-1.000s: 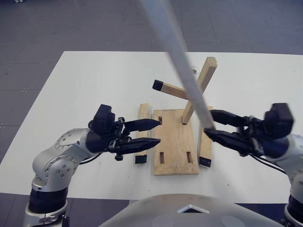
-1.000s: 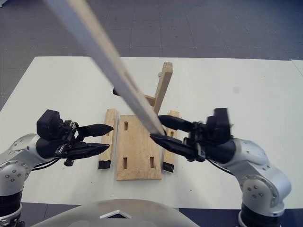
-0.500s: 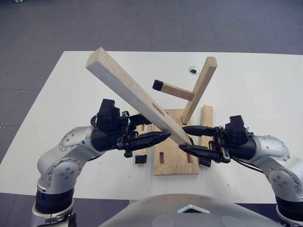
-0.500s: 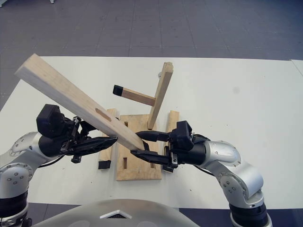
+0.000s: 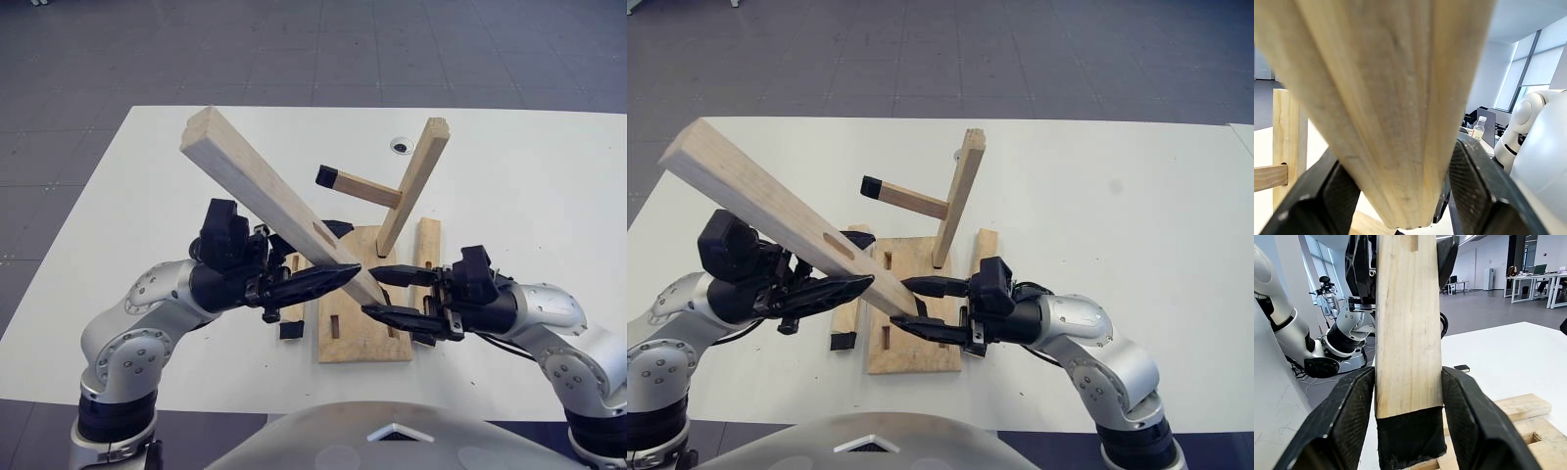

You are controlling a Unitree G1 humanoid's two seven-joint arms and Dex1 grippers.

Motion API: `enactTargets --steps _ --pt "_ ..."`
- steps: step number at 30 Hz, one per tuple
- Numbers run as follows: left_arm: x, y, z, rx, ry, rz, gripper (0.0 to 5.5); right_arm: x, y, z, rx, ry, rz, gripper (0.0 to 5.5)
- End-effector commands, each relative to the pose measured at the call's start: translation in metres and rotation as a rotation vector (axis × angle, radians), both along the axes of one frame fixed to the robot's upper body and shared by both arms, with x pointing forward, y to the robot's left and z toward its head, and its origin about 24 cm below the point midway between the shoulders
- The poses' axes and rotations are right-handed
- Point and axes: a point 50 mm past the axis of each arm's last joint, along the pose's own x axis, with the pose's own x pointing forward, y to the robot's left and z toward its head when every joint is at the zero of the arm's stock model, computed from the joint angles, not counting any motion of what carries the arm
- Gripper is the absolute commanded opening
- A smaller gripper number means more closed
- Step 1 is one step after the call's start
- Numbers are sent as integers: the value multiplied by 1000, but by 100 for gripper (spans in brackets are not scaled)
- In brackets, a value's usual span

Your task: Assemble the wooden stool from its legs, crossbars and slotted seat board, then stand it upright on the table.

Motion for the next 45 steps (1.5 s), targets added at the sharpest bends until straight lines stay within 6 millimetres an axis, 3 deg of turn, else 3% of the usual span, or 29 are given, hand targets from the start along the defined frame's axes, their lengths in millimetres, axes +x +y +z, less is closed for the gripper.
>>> enactTargets --steps 1,4,5,13,17,21,26,33,45 --pt "-2 -1 5 -23 -4 -23 206 2 -1 0 -17 -6 -23 213" --pt "0 1 4 -28 21 -8 206 2 -2 1 -21 -6 -18 213" --pt "0 2 3 -26 24 -10 206 0 -2 1 -26 12 9 250" --pt "1 11 -2 -8 2 -11 206 7 -15 3 -66 -1 -46 384" --pt "11 29 -11 77 -60 30 206 10 -27 3 -93 -13 -87 458" --pt "34 53 -17 128 -177 72 206 10 -37 1 -134 -56 -136 520" --pt "65 63 -28 205 -244 107 206 3 -45 -8 -176 -63 -127 520" --pt "102 58 -44 212 -280 93 206 -1 -48 -17 -201 -66 -110 520" --pt "121 53 -76 242 -203 -1 206 -3 -45 -15 -191 -75 -81 520"
